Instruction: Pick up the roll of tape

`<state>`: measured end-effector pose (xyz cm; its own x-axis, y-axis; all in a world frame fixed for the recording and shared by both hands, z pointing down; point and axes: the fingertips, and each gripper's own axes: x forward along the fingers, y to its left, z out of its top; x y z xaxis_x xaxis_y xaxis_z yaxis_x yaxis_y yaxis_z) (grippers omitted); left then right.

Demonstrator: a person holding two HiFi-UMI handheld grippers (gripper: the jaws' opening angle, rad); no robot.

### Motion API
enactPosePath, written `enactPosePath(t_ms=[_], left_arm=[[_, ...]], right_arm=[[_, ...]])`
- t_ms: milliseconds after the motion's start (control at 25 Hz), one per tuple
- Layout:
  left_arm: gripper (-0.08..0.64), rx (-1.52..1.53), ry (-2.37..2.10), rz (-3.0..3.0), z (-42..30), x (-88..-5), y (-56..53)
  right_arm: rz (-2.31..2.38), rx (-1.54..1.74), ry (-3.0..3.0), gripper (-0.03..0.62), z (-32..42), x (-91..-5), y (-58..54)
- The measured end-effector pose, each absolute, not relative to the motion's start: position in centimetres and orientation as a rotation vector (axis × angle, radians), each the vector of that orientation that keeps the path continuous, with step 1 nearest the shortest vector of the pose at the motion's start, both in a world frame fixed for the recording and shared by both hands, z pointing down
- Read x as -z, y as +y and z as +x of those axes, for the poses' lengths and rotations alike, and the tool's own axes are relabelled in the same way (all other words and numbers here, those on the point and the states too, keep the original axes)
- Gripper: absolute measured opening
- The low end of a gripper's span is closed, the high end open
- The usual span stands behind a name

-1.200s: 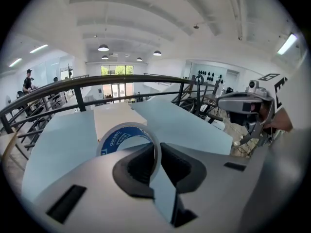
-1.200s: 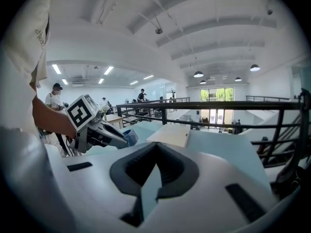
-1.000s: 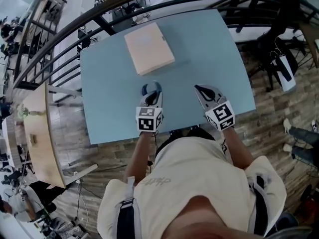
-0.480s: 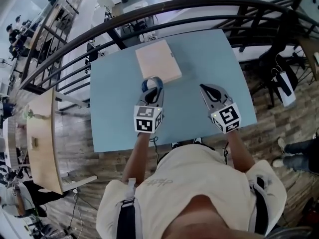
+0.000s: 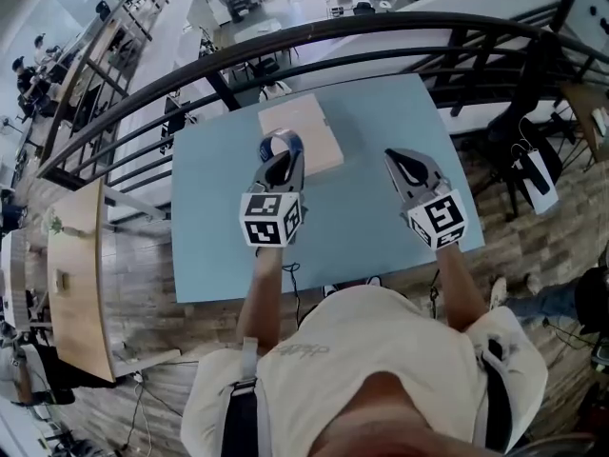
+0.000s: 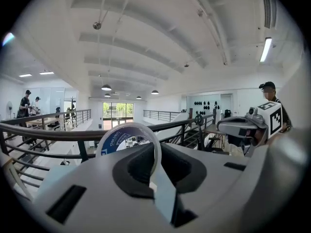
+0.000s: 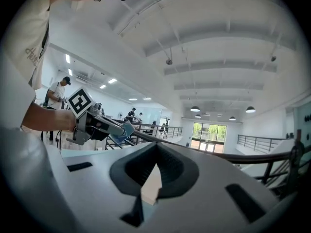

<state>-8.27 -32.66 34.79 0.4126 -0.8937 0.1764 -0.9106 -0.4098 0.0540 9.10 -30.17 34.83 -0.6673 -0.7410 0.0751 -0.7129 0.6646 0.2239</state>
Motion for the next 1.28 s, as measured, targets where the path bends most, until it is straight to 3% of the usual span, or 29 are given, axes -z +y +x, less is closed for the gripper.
enactPosePath(t_ms=[400, 1280], left_arm=[[0.055, -0.109, -1.709, 2.572, -9.2, -30.8, -32.8], [0.055, -0.043, -1.712, 2.598, -8.5, -29.9, -32.0]], right_arm=[[1.277, 0.356, -2.750, 0.005, 11.2, -30.3, -30.8], [1.307, 0.309, -2.742, 0.005, 10.8, -31.3, -30.1]])
